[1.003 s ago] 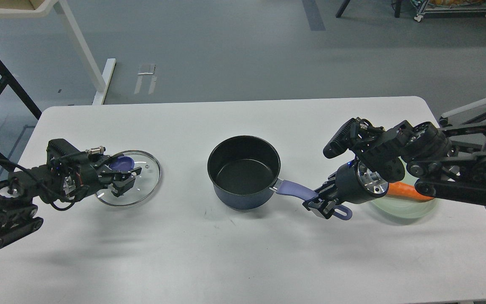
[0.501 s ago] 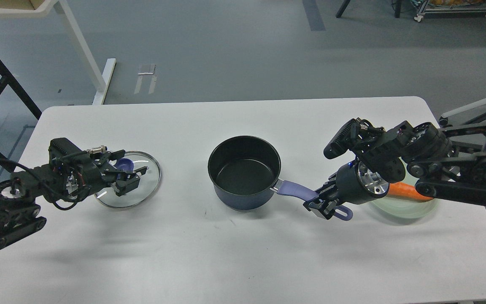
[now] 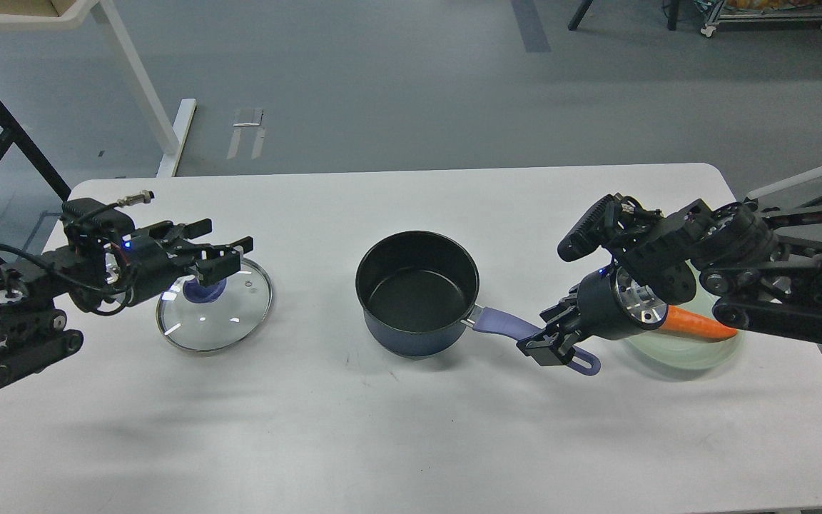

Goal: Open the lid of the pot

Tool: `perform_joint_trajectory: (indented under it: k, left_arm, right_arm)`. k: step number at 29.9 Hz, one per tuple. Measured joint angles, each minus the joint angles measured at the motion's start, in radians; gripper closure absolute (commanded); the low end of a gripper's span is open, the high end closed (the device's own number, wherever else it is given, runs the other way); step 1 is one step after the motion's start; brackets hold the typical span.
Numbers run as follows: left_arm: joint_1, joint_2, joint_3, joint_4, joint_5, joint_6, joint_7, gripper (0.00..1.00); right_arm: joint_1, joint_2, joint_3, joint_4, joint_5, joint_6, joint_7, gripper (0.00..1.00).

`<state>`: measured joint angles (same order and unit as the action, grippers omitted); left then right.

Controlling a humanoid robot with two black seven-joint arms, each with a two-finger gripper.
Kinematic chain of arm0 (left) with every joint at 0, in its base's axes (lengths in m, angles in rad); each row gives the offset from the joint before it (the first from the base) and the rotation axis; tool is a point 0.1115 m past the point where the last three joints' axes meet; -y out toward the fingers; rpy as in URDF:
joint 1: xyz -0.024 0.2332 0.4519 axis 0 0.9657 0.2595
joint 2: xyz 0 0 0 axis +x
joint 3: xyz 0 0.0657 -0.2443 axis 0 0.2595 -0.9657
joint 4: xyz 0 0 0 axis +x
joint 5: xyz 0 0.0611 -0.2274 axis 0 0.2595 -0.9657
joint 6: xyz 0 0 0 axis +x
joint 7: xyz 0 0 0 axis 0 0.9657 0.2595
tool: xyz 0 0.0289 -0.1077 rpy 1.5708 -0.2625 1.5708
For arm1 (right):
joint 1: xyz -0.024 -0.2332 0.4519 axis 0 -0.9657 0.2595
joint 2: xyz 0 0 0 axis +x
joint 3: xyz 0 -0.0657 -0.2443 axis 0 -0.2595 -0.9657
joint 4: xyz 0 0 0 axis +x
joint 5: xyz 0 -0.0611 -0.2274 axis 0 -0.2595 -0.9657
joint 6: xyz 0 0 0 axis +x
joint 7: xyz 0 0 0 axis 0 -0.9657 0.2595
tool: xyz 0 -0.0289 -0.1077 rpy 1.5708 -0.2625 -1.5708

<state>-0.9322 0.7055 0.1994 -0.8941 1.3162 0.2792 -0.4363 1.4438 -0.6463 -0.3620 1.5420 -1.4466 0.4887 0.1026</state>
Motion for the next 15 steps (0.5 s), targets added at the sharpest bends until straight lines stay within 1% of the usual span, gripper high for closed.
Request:
perform_joint_trajectory:
  k: [4, 7, 9, 11, 15]
  left_arm:
    - [-0.037, 0.005, -0.003, 0.008, -0.265, -0.045, -0.002, 0.01]
    - [-0.072, 0.013, -0.003, 0.014, -0.48, -0.096, 0.001, 0.01]
    - [-0.092, 0.014, -0.003, 0.015, -0.59, -0.126, 0.003, 0.01]
    - [-0.101, 0.011, -0.014, 0.022, -0.672, -0.139, 0.003, 0.01]
    - [-0.102, -0.022, -0.095, 0.061, -0.792, -0.147, 0.003, 0.01]
  right_arm:
    - [0.006, -0.032, 0.052, 0.0, 0.009, 0.0, 0.001, 0.03]
    - [0.002, -0.092, 0.136, -0.005, 0.066, 0.0, 0.001, 0.03]
    - [-0.009, -0.133, 0.207, -0.008, 0.139, 0.0, 0.001, 0.02]
    - [-0.032, -0.164, 0.27, -0.009, 0.227, -0.001, 0.001, 0.01]
    - [-0.084, -0.222, 0.395, -0.041, 0.401, -0.002, 0.0, 0.01]
